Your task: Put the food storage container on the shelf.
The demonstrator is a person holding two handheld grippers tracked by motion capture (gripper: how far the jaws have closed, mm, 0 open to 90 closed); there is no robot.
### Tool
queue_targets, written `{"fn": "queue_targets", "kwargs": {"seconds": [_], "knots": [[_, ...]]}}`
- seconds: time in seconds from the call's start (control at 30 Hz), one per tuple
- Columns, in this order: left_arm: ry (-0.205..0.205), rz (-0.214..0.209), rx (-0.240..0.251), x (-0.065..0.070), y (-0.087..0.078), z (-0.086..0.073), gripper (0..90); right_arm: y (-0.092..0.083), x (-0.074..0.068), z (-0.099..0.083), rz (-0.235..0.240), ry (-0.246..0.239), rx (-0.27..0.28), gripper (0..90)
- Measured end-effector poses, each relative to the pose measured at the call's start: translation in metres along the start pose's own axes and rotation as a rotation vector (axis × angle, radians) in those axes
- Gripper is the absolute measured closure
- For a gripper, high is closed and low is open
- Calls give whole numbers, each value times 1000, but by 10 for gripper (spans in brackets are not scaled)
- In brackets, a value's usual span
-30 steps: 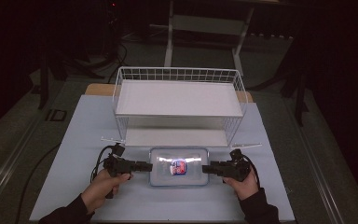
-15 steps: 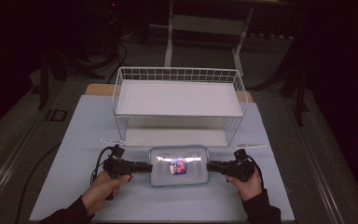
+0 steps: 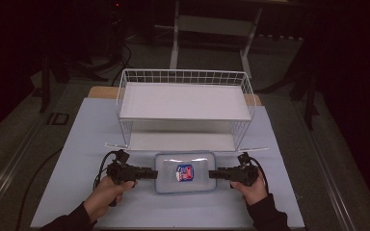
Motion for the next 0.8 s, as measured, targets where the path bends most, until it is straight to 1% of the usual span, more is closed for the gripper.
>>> {"fn": "queue_targets", "kwargs": {"seconds": [0.07, 0.1, 0.17, 0.33, 0.47, 0.53, 0.57, 0.6, 0.63, 0.67, 0.8], "knots": [[19, 21, 4, 3, 0, 0, 575, -2, -1, 1, -8, -13, 9, 515], [20, 30, 6, 4, 0, 1, 575, -2, -2, 1, -13, -18, 12, 515], [16, 28, 8, 4, 1, 1, 574, -3, -3, 3, -22, -28, 21, 517], [10, 31, 12, 4, 0, 4, 573, -4, -5, 4, -26, -34, 20, 519], [7, 41, 35, 5, -3, 14, 572, -5, -6, 9, -19, -33, 33, 520], [7, 41, 35, 5, -3, 14, 572, -5, -6, 11, -21, -34, 37, 520], [10, 43, 45, 5, -5, 20, 572, -5, -6, 11, -21, -34, 37, 520], [11, 45, 50, 5, -6, 22, 572, -6, -7, 18, -24, -43, 45, 519], [10, 44, 53, 5, -6, 23, 572, -7, -8, 20, -24, -45, 46, 519], [19, 45, 56, 5, -7, 25, 572, -7, -8, 22, -26, -50, 49, 519], [15, 52, 70, 5, -8, 31, 572, -8, -8, 28, -29, -62, 55, 519]]}}
Point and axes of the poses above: each handheld gripper's, and its own axes: y roughly forward along the jaws, z roughly out of its top, x roughly to its right, the point moved 8 cm from there along y, roughly forward along the jaws, and after that the axes turned 14 degrees about z, right-handed, at the moved point
